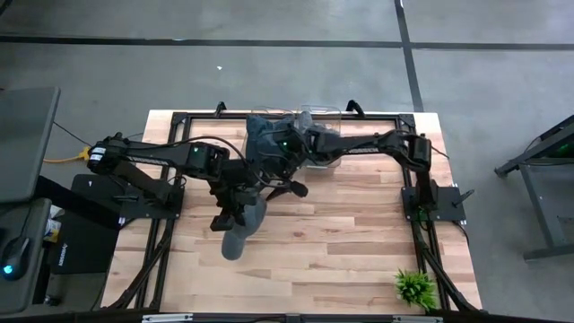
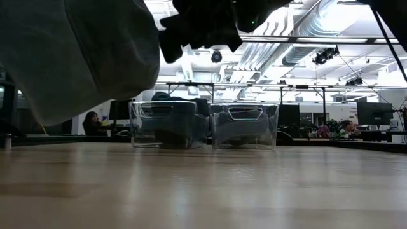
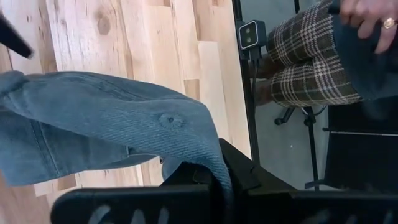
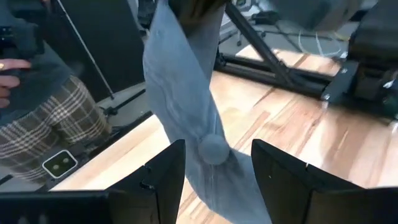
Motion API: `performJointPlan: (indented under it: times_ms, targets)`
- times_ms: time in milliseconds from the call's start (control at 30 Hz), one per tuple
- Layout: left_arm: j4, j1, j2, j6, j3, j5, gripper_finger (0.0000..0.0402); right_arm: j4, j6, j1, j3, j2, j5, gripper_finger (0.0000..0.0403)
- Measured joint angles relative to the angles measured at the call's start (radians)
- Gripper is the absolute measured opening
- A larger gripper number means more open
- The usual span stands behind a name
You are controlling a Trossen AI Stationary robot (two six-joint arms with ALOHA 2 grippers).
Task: Pick & Place hat
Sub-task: Put the gray cap into the right transparent bin
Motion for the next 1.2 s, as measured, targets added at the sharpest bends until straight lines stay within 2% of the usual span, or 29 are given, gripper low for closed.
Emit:
performJointPlan:
  times_ms: [400, 567, 1200]
  targets:
    - [0.000, 0.000, 0.000, 0.028, 0.000, 0.016, 0.0000, 0.014, 0.008, 0.063, -0.001, 0.039, -0.028, 0.0179]
    - [0.000, 0.001, 0.000, 0.035, 0.000, -0.008, 0.0000, 0.015, 0.010, 0.112, -0.001, 0.039, -0.023, 0.0179]
    - [0.007, 0.002, 0.000, 0.032, 0.000, -0.051, 0.0000, 0.036, 0.147, 0.177, -0.001, 0.039, -0.024, 0.0173]
